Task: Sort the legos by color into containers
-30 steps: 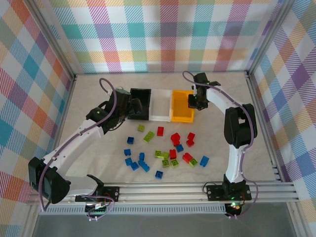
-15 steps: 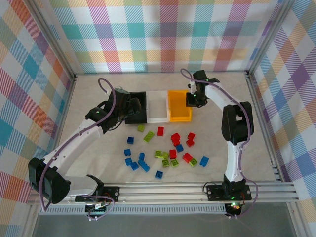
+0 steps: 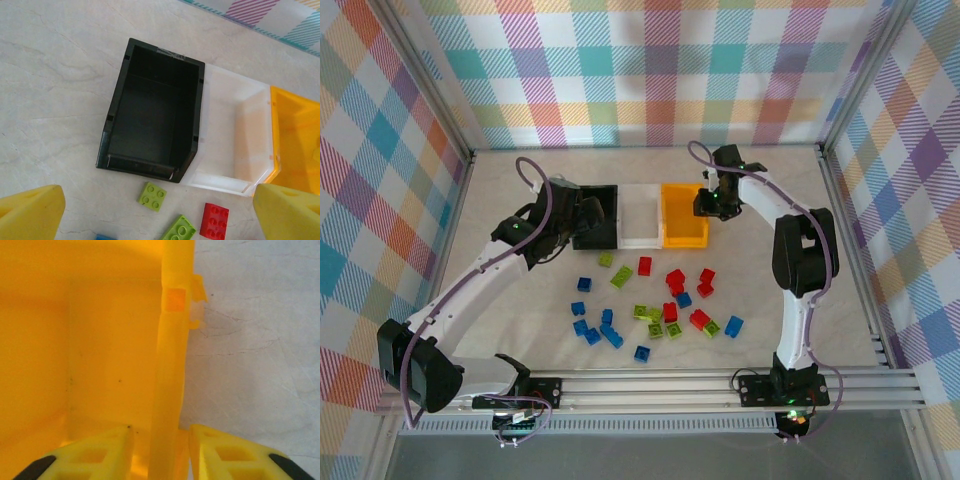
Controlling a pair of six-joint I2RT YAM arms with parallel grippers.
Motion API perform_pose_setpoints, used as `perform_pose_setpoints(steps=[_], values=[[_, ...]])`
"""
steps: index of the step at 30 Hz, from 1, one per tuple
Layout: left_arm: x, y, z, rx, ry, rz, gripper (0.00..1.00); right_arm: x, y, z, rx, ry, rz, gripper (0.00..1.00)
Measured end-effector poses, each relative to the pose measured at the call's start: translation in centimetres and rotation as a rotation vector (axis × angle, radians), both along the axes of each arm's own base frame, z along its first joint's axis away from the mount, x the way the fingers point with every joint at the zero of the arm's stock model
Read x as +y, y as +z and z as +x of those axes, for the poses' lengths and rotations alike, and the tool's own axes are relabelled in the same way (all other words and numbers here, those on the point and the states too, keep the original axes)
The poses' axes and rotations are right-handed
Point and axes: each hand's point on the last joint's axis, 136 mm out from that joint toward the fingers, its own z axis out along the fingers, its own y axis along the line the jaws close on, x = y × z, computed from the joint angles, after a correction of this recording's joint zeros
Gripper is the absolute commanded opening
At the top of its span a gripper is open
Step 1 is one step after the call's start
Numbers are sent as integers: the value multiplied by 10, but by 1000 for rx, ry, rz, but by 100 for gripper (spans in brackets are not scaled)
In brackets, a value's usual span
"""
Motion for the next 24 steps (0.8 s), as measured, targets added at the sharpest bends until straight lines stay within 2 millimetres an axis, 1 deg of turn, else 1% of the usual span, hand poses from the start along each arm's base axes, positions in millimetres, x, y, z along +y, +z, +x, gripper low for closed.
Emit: perform_pose_setpoints(steps=[2, 4, 6, 7, 8, 9, 11, 13, 16, 20, 22, 24], values=[[1, 0, 0, 0, 2, 0, 98, 0, 9, 1, -18, -2, 7, 47], [1, 0, 0, -1, 2, -1, 100, 1, 22, 1, -49, -3, 18, 49], [0, 2, -1, -3, -1, -6, 100, 2, 40, -2, -89, -2, 44, 51], [1, 3, -1, -5, -2, -9, 100, 3, 46, -6, -101, 1, 57, 55], [1, 5, -2, -9, -3, -14, 100, 4, 53, -11, -113, 3, 73, 63], [1, 7, -2, -13, -4, -20, 100, 5, 58, -18, -122, 8, 90, 68], [1, 10, -4, -21, -7, -27, 100, 6, 62, -34, -123, 11, 116, 71], [1, 14, -5, -28, -10, -36, 100, 8, 58, -56, -103, 22, 131, 70], [3, 17, -7, -36, -3, -48, 100, 12, 38, -94, -36, 43, 126, 69], [4, 15, -11, -33, -7, -73, 99, 15, 8, -144, 60, 62, 93, 69], [3, 11, -14, -23, -15, -78, 99, 16, -2, -163, 99, 69, 68, 69], [2, 6, -17, -10, -21, -82, 98, 18, -11, -177, 125, 78, 42, 68]])
